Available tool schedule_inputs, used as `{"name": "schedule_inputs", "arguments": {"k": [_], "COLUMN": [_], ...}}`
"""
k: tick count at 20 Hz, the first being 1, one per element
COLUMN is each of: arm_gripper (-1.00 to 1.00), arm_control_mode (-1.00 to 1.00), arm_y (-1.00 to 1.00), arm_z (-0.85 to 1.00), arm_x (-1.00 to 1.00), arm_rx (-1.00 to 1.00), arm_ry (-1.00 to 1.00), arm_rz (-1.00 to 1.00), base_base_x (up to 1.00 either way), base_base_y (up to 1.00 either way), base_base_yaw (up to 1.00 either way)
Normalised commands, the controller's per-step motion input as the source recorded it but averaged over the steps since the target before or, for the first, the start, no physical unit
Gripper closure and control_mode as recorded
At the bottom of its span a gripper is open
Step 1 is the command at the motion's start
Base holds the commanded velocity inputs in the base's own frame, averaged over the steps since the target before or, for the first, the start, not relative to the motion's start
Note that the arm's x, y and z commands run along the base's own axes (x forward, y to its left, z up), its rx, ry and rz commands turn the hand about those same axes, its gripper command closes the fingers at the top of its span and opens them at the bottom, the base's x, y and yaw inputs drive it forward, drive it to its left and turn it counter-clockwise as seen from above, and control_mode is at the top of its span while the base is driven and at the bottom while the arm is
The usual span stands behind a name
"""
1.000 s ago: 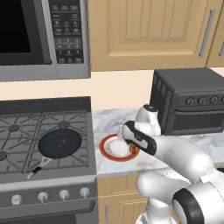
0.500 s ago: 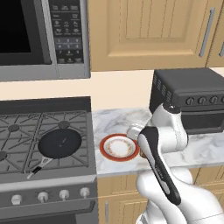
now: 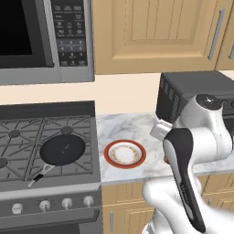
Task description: Place the cold items (broccoli and cucumber) from the fridge in one tupperware on the dining counter. Place the warm items (kebab skewer and hot dog) in the stove area in another tupperware.
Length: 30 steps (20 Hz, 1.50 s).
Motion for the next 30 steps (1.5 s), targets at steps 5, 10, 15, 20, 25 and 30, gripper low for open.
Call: {"name": "schedule_inputs", "arguments": {"k": [5, 10, 15, 20, 25, 30], "arm_gripper": [1.0, 1.0, 1.0, 1.0, 1.0, 1.0], "arm_control_mode": [-1.0, -1.0, -1.0, 1.0, 1.0, 1.0], "arm_y": [-0.73, -0.17, -0.01, 0.0, 0.0, 0.0], "arm_z": [-0.34, -0.57, -0.67, -0.24, 0.0, 0.0], "arm_x": [-0.71, -0.01, 0.0, 0.0, 0.0, 0.0], "arm_rx": [0.04, 0.0, 0.0, 0.0, 0.0, 0.0], "arm_ry": [-0.35, -0.23, -0.19, -0.08, 0.0, 0.0], "arm_rz": [-0.3, -0.11, -0.07, -0.03, 0.0, 0.0], "base_base_x": [0.0, 0.0, 0.0, -0.05, -0.51, -0.55], "base_base_y": [0.0, 0.0, 0.0, -0.01, -0.09, -0.54], "base_base_yaw": [0.0, 0.0, 0.0, -0.05, -0.04, 0.06]}}
